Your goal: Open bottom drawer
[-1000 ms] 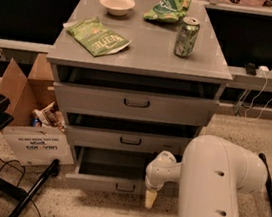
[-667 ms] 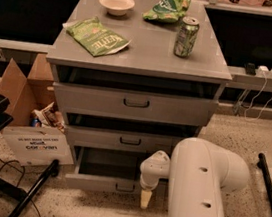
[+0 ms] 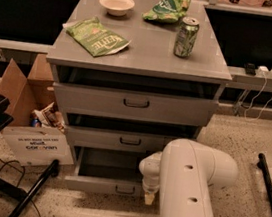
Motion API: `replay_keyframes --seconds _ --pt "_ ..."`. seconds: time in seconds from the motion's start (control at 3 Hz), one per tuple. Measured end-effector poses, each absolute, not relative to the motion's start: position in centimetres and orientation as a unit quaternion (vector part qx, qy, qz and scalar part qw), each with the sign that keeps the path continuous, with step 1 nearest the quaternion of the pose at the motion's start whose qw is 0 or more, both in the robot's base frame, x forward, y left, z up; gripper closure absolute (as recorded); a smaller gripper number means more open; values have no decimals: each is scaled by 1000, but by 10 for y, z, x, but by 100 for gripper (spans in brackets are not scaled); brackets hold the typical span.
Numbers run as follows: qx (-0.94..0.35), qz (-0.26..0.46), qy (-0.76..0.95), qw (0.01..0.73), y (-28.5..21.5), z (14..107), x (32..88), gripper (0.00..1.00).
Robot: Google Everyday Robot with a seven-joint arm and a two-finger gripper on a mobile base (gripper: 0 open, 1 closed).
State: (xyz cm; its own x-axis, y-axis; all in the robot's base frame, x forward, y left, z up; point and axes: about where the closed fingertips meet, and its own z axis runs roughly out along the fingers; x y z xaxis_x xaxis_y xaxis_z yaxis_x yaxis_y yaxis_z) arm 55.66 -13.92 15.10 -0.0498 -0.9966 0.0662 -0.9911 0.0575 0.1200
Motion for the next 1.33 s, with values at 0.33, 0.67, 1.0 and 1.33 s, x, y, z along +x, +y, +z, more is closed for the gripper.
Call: replay_keyframes --seconds 0.33,0.67,1.0,1.33 --pt "686 -21 -724 66 -139 152 557 68" --pt "674 -18 -733 93 -158 154 545 100" --pt "674 -18 -733 93 -154 155 545 100" --pt "670 -16 -737 88 -155 156 544 100"
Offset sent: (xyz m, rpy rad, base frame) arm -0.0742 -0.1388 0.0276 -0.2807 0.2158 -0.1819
